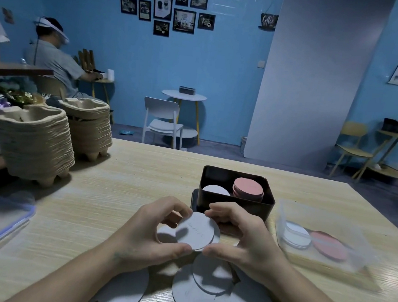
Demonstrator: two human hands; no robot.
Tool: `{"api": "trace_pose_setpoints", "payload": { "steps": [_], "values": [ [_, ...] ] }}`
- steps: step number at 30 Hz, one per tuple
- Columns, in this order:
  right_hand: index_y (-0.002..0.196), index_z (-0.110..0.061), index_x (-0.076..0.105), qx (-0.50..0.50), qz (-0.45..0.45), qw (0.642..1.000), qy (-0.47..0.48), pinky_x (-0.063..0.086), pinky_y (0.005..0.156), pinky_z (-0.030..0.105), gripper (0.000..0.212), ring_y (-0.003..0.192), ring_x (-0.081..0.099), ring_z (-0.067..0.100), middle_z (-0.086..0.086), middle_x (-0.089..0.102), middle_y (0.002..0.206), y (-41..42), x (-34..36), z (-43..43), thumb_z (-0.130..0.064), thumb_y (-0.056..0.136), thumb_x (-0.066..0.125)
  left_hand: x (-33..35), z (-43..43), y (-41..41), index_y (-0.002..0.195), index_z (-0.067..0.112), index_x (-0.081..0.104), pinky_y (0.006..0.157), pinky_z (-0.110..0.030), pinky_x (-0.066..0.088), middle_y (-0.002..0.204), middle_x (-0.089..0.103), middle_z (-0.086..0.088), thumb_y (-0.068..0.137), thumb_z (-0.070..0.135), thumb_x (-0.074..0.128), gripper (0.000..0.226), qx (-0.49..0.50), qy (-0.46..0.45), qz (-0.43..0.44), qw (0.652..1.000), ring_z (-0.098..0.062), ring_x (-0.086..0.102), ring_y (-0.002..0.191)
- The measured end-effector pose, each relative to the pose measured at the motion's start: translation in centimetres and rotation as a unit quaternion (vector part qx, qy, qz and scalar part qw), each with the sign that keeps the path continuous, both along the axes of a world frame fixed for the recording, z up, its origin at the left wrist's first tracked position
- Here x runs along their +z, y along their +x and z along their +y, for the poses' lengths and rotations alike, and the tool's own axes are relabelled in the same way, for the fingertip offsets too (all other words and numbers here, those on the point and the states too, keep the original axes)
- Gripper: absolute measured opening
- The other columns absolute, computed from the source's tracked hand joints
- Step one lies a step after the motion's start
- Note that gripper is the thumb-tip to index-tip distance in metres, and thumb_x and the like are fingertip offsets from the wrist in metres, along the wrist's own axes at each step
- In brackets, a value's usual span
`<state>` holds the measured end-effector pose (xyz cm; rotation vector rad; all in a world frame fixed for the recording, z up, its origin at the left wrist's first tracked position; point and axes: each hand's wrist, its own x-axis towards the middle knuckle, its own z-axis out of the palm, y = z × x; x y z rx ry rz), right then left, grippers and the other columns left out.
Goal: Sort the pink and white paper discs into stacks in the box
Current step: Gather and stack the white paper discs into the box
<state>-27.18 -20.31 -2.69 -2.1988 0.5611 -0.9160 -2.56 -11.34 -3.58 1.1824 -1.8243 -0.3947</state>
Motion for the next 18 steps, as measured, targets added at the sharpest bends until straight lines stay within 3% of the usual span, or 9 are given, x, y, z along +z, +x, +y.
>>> {"api": "trace_pose_setpoints", "payload": {
  "steps": [4, 9, 11, 15, 18],
  "values": [
    [0.129, -0.030, 0.061, 0.009, -0.020, 1.000, 0.010, 0.054, 0.102, 0.030, 0.072, 0.120, 0.067, 0.013, -0.016, 0.071, 0.123, 0.34, -0.09, 0.08, -0.052, 0.069, 0.092, -0.01, -0.08, -0.10, 0.116, 0.025, 0.067, 0.085, -0.045, 0.059, 0.120, 0.070, 0.007, 0.073, 0.027, 0.096, 0.052, -0.018, 0.006, 0.004, 1.000, -0.023, 0.069, 0.106],
    [0.129, -0.021, 0.065, 0.031, 0.014, 0.999, 0.032, 0.060, 0.094, 0.042, 0.065, 0.115, 0.069, 0.020, -0.007, 0.072, 0.119, 0.35, -0.49, -0.23, -0.029, 0.072, 0.095, 0.10, 0.01, -0.29, 0.116, 0.025, 0.067, 0.084, -0.038, 0.058, 0.121, 0.070, 0.011, 0.070, 0.023, 0.096, 0.054, -0.011, -0.020, -0.002, 1.000, -0.019, 0.069, 0.109],
    [0.132, -0.021, 0.064, 0.055, 0.039, 0.997, 0.040, 0.061, 0.094, 0.040, 0.068, 0.118, 0.068, 0.019, -0.007, 0.070, 0.122, 0.32, -0.44, -0.22, -0.023, 0.073, 0.095, 0.14, -0.02, -0.39, 0.116, 0.026, 0.065, 0.084, -0.035, 0.058, 0.121, 0.069, 0.012, 0.071, 0.025, 0.095, 0.055, -0.016, -0.034, -0.020, 0.999, -0.018, 0.068, 0.109],
    [0.132, -0.021, 0.065, 0.049, 0.078, 0.987, -0.130, 0.053, 0.100, 0.025, 0.060, 0.128, 0.060, 0.006, -0.007, 0.062, 0.139, 0.42, -0.61, -0.62, -0.034, 0.080, 0.090, -0.01, -0.29, -0.53, 0.109, 0.018, 0.065, 0.084, -0.033, 0.057, 0.124, 0.066, 0.013, 0.072, 0.025, 0.096, 0.049, -0.017, -0.081, -0.080, 0.993, -0.015, 0.066, 0.112],
    [0.130, -0.022, 0.066, 0.046, 0.097, 0.976, -0.192, 0.049, 0.105, 0.022, 0.052, 0.133, 0.057, 0.010, 0.002, 0.058, 0.146, 0.42, -0.50, -0.64, -0.042, 0.086, 0.083, -0.08, -0.24, -0.48, 0.107, 0.019, 0.065, 0.085, -0.033, 0.056, 0.126, 0.063, 0.015, 0.073, 0.029, 0.095, 0.046, -0.009, -0.087, -0.093, 0.992, -0.014, 0.065, 0.114]
  ]
}}
